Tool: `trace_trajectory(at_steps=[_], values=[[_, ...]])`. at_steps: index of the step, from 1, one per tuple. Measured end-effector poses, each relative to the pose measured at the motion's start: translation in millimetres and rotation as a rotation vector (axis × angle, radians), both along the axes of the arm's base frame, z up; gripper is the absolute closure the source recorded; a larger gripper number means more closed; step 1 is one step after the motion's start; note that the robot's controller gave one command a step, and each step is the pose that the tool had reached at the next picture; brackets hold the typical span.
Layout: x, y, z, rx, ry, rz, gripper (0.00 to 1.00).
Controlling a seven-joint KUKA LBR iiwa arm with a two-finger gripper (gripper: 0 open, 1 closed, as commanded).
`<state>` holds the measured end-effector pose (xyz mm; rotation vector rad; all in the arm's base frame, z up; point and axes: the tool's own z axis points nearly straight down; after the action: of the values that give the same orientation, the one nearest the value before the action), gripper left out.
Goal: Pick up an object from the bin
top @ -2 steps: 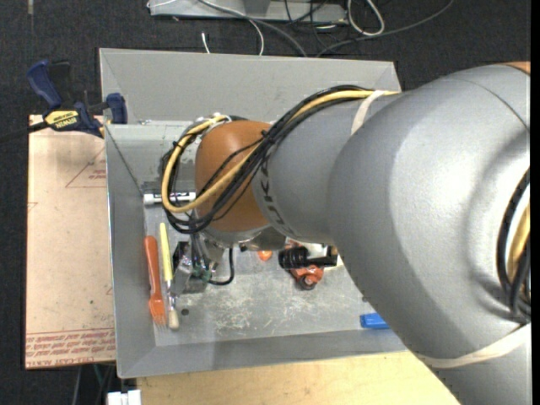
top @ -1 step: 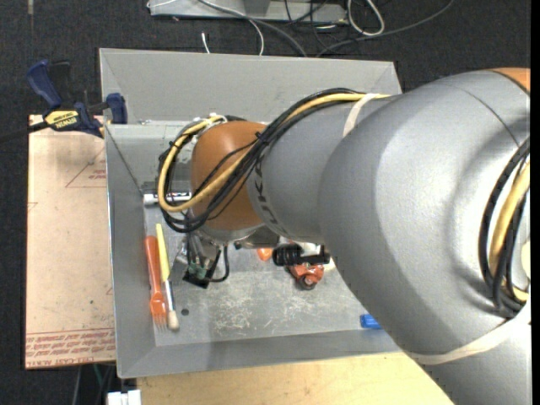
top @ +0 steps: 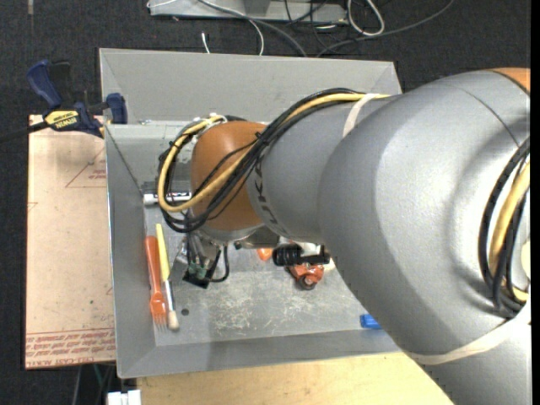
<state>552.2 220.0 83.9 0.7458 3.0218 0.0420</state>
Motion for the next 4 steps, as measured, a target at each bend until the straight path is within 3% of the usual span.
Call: trace_trajectory(at_steps=[4], values=[[0.2,0.5,61.0,-0.001,0.002,0.003,1.00]])
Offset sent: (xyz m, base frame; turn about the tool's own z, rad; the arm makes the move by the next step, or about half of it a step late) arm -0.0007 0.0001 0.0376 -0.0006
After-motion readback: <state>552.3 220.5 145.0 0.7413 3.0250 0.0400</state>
